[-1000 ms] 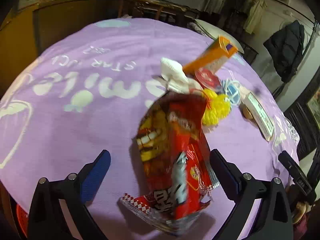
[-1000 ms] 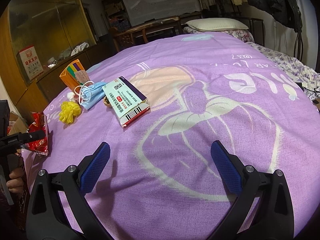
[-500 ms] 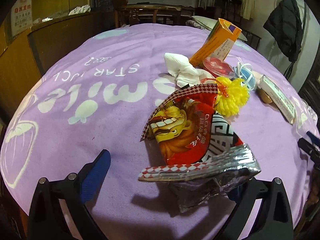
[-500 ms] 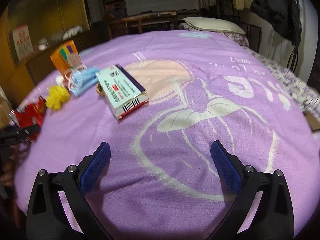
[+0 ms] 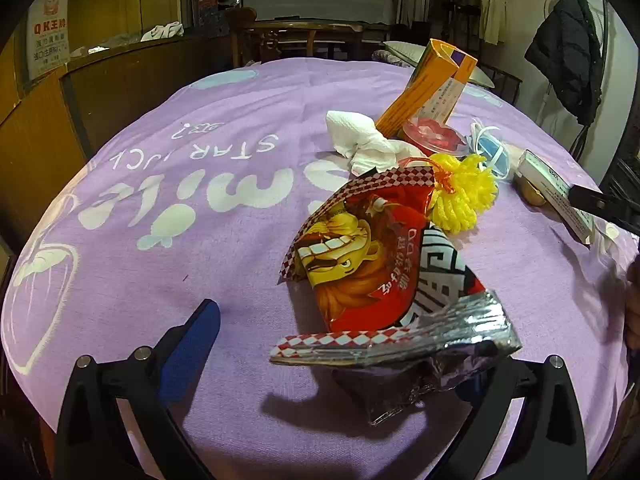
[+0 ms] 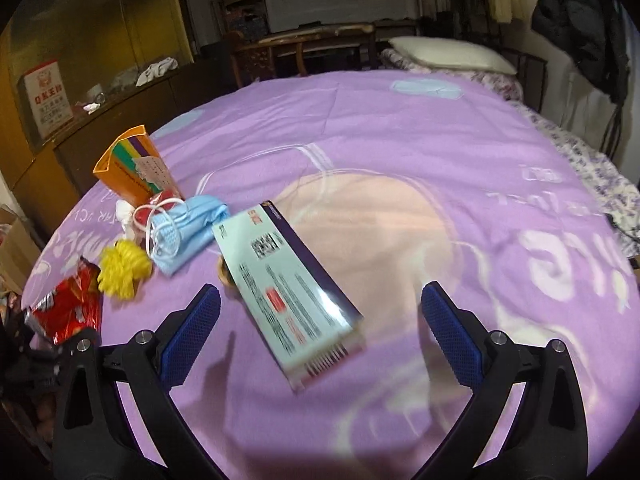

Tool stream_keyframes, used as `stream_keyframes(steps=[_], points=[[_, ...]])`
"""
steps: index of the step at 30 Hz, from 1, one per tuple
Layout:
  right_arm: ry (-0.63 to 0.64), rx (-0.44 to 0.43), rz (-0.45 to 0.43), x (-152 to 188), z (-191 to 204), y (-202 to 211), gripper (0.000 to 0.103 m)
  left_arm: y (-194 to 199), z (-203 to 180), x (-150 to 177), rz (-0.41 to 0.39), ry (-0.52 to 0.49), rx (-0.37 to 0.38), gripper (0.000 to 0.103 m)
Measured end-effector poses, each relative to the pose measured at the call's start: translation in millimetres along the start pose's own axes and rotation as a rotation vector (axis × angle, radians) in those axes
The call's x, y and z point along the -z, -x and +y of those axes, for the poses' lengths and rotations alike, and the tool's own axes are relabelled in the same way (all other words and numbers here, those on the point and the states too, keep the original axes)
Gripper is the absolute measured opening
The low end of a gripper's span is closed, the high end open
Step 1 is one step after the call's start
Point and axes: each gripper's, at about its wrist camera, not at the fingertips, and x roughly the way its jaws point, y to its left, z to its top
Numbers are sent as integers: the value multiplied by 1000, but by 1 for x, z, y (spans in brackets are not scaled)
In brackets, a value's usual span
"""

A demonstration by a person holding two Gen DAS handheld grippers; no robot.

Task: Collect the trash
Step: 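Lift the red chip bag with the left tool while the right tool grasps the white medicine box, then carry the chip bag and medicine box to the red wastebasket and drop the bag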

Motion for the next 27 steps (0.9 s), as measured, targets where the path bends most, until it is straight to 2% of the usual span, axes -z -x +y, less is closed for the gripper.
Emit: stream_keyframes(steps=[2,4,5,6,9,11,13,16,21,25,26,27], points=[[6,0,45,-2,2,-10,97,1,0,0,-4,-1,1,99],[13,-11,45,0,3,-9,81,1,0,1,-3,0,3,99],[16,-17,42,0,3,-7,58,1,0,1,-3,1,4,99],[14,-26,35,2,3,-4,56,1,1,1,-1,2,6,99],[-7,-69,14,25,9,12,56,1,4,-2,15,14,27,98],[57,-17,11,32,23,14,56,3,10,-6,29,38,58,98],[129,-10,-7,34,37,16,56,8,17,-9,29,72,96,98],[172,32,-12,36,46,16,57,15,23,-15,15,104,130,98],[181,-5,17,36,47,14,57,22,19,-17,-4,97,136,98],[172,-20,13,38,45,15,56,6,14,-15,44,95,117,98],[167,-24,1,37,44,16,54,4,15,-15,45,100,107,93],[163,-25,-15,37,43,18,53,5,14,-15,31,92,86,71]])
